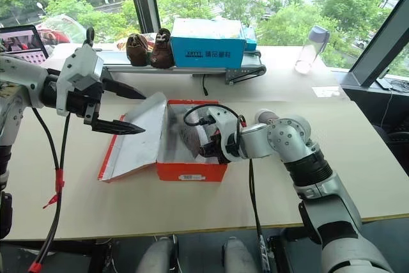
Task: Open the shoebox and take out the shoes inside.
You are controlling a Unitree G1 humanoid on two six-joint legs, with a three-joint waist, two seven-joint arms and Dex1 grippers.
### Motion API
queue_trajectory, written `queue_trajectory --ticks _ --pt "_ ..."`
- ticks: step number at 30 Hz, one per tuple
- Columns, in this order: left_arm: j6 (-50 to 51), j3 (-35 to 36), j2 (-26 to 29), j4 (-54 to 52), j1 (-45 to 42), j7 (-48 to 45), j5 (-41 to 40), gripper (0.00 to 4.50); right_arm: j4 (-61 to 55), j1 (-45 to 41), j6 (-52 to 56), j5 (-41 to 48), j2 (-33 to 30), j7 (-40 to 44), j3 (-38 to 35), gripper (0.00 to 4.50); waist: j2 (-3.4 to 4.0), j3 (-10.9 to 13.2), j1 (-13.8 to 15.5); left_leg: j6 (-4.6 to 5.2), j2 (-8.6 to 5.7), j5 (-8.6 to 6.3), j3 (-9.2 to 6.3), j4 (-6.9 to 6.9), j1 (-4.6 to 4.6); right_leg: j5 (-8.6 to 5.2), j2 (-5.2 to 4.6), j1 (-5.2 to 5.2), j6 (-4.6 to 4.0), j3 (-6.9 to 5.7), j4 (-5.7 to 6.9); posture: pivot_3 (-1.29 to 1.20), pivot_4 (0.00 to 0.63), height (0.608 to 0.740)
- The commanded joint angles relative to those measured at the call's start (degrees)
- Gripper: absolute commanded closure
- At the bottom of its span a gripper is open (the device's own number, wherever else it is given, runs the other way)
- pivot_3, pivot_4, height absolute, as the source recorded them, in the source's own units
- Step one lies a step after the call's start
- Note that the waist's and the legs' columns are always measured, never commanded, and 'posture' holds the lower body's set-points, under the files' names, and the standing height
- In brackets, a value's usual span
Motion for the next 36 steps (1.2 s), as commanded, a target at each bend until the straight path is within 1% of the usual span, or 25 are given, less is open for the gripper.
queue_trajectory --ticks 1,2,5,8,10,13,16,17,19,23,27,32,36 --pt "-1.68 1.30 0.24 0.62 -1.92 -0.02 -0.13 0.00 -0.21 -5.59 4.35 3.41 -0.42 0.45 -8.20 3.84 0.06 0.04 0.17 0.01 -0.01 0.01 0.01 0.00 -0.10 0.03 -0.02 -0.05 -0.04 0.00 0.00 0.00 0.150 0.740" --pt "-2.00 1.16 0.01 0.77 -1.97 0.03 -0.03 0.00 0.47 -6.65 5.23 5.41 -0.57 0.34 -10.13 3.84 0.06 0.04 0.20 0.03 -0.01 0.03 0.04 0.00 -0.19 0.10 -0.03 -0.12 -0.13 0.00 0.00 0.00 0.150 0.740" --pt "-3.28 0.62 -0.94 1.80 -2.47 -0.05 0.28 0.00 2.99 -9.78 6.85 10.99 -1.67 -0.78 -14.91 3.84 0.06 0.04 0.21 0.04 -0.02 0.03 0.05 -0.03 -0.25 0.21 -0.03 -0.10 0.16 0.00 -0.05 0.00 0.150 0.740" --pt "-4.29 0.08 -1.98 2.94 -3.34 -0.22 0.61 0.00 5.14 -11.23 5.85 17.42 -4.23 -3.18 -17.40 3.84 0.05 0.04 0.41 0.06 -0.13 0.01 0.06 -0.33 -0.28 0.08 -0.14 -0.14 0.20 -0.02 -0.12 0.00 0.150 0.740" --pt "-5.04 -0.41 -2.69 3.86 -4.17 -0.56 1.05 0.00 8.13 -11.19 2.22 24.84 -7.51 -5.99 -19.46 3.84 0.05 0.04 0.53 0.18 -0.16 -0.07 0.06 -0.37 -0.29 -0.03 -0.17 -0.12 0.22 -0.04 -0.12 0.00 0.150 0.740" --pt "-6.01 -0.74 -3.09 5.06 -4.78 -1.09 1.46 0.00 10.23 -10.43 -2.73 33.60 -11.20 -9.95 -19.75 3.84 0.06 0.05 0.49 0.22 -0.20 -0.10 0.07 -0.41 -0.40 -0.05 -0.19 -0.17 0.23 -0.05 -0.22 0.00 0.150 0.740" --pt "-6.95 -1.49 -3.86 6.24 -5.69 -1.74 1.96 0.00 13.93 -5.19 -5.75 38.02 -18.39 -10.65 -23.75 3.84 0.05 0.06 0.65 0.23 -0.20 -0.10 0.06 -0.40 -0.40 -0.05 -0.19 -0.13 0.23 -0.07 -0.24 0.00 0.150 0.740" --pt "-7.36 -1.78 -4.12 6.75 -5.99 -1.95 2.23 0.00 14.23 -2.92 -5.86 38.38 -20.48 -9.64 -24.58 3.84 0.05 0.06 0.89 0.23 -0.20 -0.10 0.04 -0.38 -0.40 -0.06 -0.20 -0.09 0.24 -0.10 -0.27 0.00 0.150 0.740" --pt "-8.18 -2.07 -4.43 7.71 -6.39 -2.41 2.64 0.00 14.39 0.11 -5.53 38.52 -22.03 -7.08 -25.59 3.84 0.05 0.06 1.24 0.23 -0.24 -0.10 0.04 -0.35 -0.40 -0.05 -0.23 -0.03 0.24 -0.10 -0.34 0.00 0.150 0.740" --pt "-8.99 -2.65 -5.50 9.17 -7.65 -3.09 3.17 0.00 10.62 7.67 -4.26 38.53 -21.14 1.95 -27.28 3.84 0.06 0.06 0.47 0.24 -0.21 -0.10 0.05 -0.32 -0.38 -0.04 -0.19 -0.05 0.25 -0.03 -0.32 0.00 0.150 0.740" --pt "-8.82 -2.82 -5.54 9.11 -8.14 -3.43 3.30 0.00 9.23 14.09 -5.62 38.40 -19.08 4.58 -23.81 3.84 0.07 0.07 -0.15 0.25 -0.20 -0.10 0.03 -0.30 -0.38 -0.05 -0.15 -0.05 0.26 -0.02 -0.25 0.00 0.150 0.740" --pt "-7.65 -2.06 -4.04 7.53 -7.33 -3.80 2.97 0.00 11.72 18.98 -6.48 32.73 -16.99 6.91 -21.96 3.84 0.07 0.07 -0.02 0.26 -0.23 -0.11 0.01 -0.22 -0.39 -0.05 -0.16 -0.03 0.28 -0.03 -0.23 0.00 0.150 0.740" --pt "-6.43 -1.55 -2.62 6.15 -6.74 -3.56 2.71 0.00 17.55 21.35 -6.89 21.79 -17.64 13.65 -22.25 3.84 0.06 0.06 0.03 0.26 -0.23 -0.11 0.01 -0.16 -0.31 -0.05 -0.17 0.09 0.31 -0.03 -0.24 0.00 0.150 0.740"
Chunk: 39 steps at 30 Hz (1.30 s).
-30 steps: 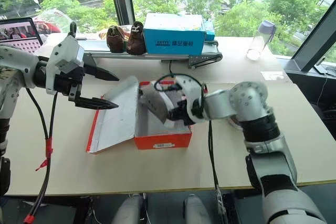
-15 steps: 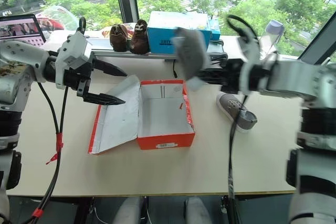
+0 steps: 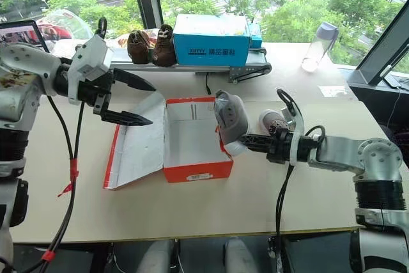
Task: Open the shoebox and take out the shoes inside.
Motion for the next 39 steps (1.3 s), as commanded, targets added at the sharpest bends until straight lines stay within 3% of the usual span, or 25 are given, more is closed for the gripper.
queue_trajectory --ticks 1,12,24,27,31,35,39 --pt "1.12 2.07 2.03 -2.73 -0.01 -0.04 -0.66 0.00 5.79 1.80 -1.38 -10.55 -1.29 5.72 -0.83 3.84 0.00 0.00 0.12 0.00 0.00 0.00 0.00 0.01 0.00 0.00 0.00 0.00 0.00 0.00 0.00 0.00 0.150 0.740" --pt "1.61 1.73 2.41 -2.31 -0.76 0.14 -0.55 0.00 17.72 -3.16 -3.18 -35.88 -3.89 22.23 0.68 3.84 0.02 0.01 0.20 0.00 -0.02 0.00 0.02 0.15 0.04 0.01 -0.01 0.05 0.05 0.01 0.05 0.00 0.150 0.740" --pt "2.08 2.19 2.99 -3.40 0.07 0.49 -0.82 0.00 19.08 -7.47 -6.81 -54.37 -8.51 36.59 1.33 0.06 0.02 0.01 0.59 -0.01 -0.04 0.00 0.05 0.23 0.03 0.02 -0.03 0.05 0.15 0.04 0.05 0.00 0.150 0.740" --pt "2.66 2.60 3.38 -3.88 0.34 0.77 -1.09 0.00 17.35 -8.63 -7.42 -57.65 -11.54 38.81 0.36 0.06 0.07 0.04 1.03 -0.01 -0.08 0.00 0.06 0.23 0.01 0.01 -0.07 0.02 0.17 0.04 0.05 0.00 0.150 0.740" --pt "5.64 5.32 4.72 -5.50 2.59 1.59 -3.53 0.00 2.01 -5.59 -5.38 -55.76 -16.55 43.46 -3.00 0.06 0.26 0.13 0.97 -0.02 -0.08 -0.01 0.09 0.17 0.00 -0.02 -0.08 -0.08 0.11 0.07 0.09 0.00 0.150 0.740" --pt "11.44 11.01 5.94 -7.94 6.92 3.16 -8.74 0.00 -19.91 0.38 -13.78 -52.50 -14.32 47.40 -10.35 0.06 0.26 0.13 0.21 -0.02 0.00 -0.01 0.07 0.04 0.02 -0.15 0.01 -0.14 0.13 0.07 0.18 0.00 0.150 0.740" --pt "13.24 19.57 4.09 -10.64 16.26 8.28 -13.02 0.00 -27.56 3.00 -14.84 -54.35 -12.12 45.58 -7.90 0.06 0.27 0.12 -0.12 -0.01 0.01 -0.02 0.06 -0.01 0.10 -0.33 0.00 -0.11 0.41 0.07 0.21 0.00 0.150 0.740"
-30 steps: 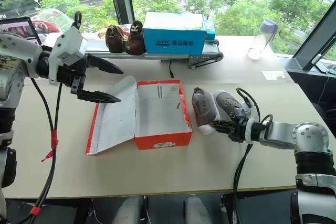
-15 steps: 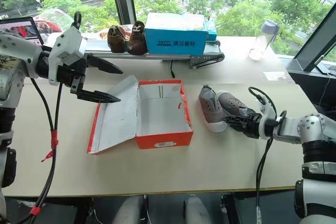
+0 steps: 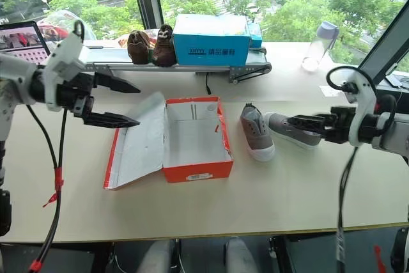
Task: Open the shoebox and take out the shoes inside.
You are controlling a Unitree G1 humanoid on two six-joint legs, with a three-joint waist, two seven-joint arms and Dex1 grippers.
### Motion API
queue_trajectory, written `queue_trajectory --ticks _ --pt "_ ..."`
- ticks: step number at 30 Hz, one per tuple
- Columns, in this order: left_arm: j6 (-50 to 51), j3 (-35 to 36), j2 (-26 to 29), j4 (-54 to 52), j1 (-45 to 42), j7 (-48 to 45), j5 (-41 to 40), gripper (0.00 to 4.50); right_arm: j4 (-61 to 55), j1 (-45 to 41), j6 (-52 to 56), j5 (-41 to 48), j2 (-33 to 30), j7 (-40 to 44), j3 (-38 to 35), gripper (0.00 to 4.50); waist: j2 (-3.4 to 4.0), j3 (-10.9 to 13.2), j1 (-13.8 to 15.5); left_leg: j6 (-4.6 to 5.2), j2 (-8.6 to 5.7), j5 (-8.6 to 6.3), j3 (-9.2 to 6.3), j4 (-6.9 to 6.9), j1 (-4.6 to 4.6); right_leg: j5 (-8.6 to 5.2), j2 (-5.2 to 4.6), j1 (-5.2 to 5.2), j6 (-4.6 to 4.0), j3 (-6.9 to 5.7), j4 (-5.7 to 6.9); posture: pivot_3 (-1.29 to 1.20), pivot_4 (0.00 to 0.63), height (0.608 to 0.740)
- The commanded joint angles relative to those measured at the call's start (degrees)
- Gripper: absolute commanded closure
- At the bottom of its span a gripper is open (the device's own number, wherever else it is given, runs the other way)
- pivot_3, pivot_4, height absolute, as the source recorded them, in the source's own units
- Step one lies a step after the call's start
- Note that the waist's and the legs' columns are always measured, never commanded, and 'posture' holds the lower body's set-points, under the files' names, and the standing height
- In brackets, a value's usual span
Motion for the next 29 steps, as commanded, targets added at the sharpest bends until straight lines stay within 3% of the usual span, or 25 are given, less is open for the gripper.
queue_trajectory --ticks 1,3,5,7,10,14,18,20,23,29 --pt "1.40 11.32 -2.44 -4.74 9.48 7.08 -4.88 0.00 -3.89 1.23 -2.85 -1.67 3.21 -2.59 0.04 0.06 -0.03 -0.05 0.04 0.00 -0.01 0.00 0.01 0.04 0.02 0.01 -0.02 0.06 0.00 0.00 -0.04 0.00 0.150 0.740" --pt "6.60 18.77 -6.93 -9.01 16.69 15.13 -8.67 0.00 -2.00 2.65 -6.74 -6.56 7.61 -8.80 -0.21 0.06 -0.10 -0.09 0.14 -0.01 -0.01 0.00 0.03 0.09 0.12 0.02 -0.07 0.18 -0.02 -0.02 -0.07 0.00 0.150 0.740" --pt "7.30 27.90 -14.76 -14.86 23.75 27.24 -9.28 0.00 -0.86 4.93 -15.86 -12.35 16.88 -19.72 -4.66 0.06 -0.14 -0.13 0.33 -0.01 -0.02 0.00 0.05 0.28 0.08 0.12 -0.12 0.21 -0.04 -0.01 -0.01 0.00 0.150 0.740" --pt "7.37 31.71 -18.34 -18.11 26.81 33.51 -9.90 0.00 -0.61 5.61 -19.83 -14.40 22.43 -25.45 -7.67 0.06 -0.23 -0.17 0.60 -0.01 -0.01 0.00 0.03 0.33 -0.01 0.25 -0.11 0.19 -0.07 -0.01 -0.06 0.00 0.150 0.740" --pt "2.66 34.17 -24.12 -21.83 34.89 40.39 -6.95 0.00 -11.07 16.05 -27.39 -22.19 29.17 -31.61 -6.39 0.06 -0.18 -0.18 1.62 -0.03 -0.04 0.01 0.02 0.49 -0.17 0.42 -0.10 0.06 -0.22 -0.03 0.05 0.00 0.150 0.740" --pt "-7.83 33.10 -32.20 -27.04 46.30 47.43 -0.35 0.00 -17.39 31.42 -37.26 -29.02 35.09 -32.71 -4.86 0.06 0.01 -0.43 1.98 -0.29 -0.07 -0.16 0.11 0.39 0.00 0.33 -0.19 0.24 -0.21 0.01 -0.04 0.00 0.150 0.740" --pt "-20.50 28.65 -40.51 -29.59 56.30 51.71 6.89 0.00 -14.59 44.73 -49.69 -35.27 38.93 -29.31 -0.95 0.06 -0.05 -0.55 1.87 -0.32 -0.04 -0.17 0.16 0.33 0.03 0.32 -0.19 0.26 -0.30 0.01 -0.19 0.00 0.150 0.740" --pt "-26.43 27.33 -43.53 -28.84 60.14 52.46 8.85 0.00 -13.24 46.85 -52.74 -36.68 40.46 -29.10 0.46 0.06 0.02 -0.67 1.40 -0.79 0.03 -0.47 0.23 0.32 0.19 0.18 -0.20 0.33 -0.74 0.01 -0.25 0.00 0.150 0.740" --pt "-33.09 24.67 -47.66 -27.49 64.83 54.69 12.27 0.00 -12.86 45.99 -53.70 -37.45 43.07 -30.43 2.46 0.06 0.15 -0.85 0.11 -0.90 0.14 -0.54 0.35 0.32 0.28 0.20 -0.21 0.28 -0.67 0.03 -0.35 0.00 0.150 0.740" --pt "-41.63 18.40 -50.67 -22.99 66.58 60.12 19.21 0.00 -11.29 43.05 -54.41 -40.77 45.74 -33.22 4.49 0.06 0.48 -1.16 -0.16 -0.96 0.29 -0.59 0.36 0.08 0.44 0.26 -0.22 0.17 -0.78 -0.09 -0.96 0.00 0.150 0.740"
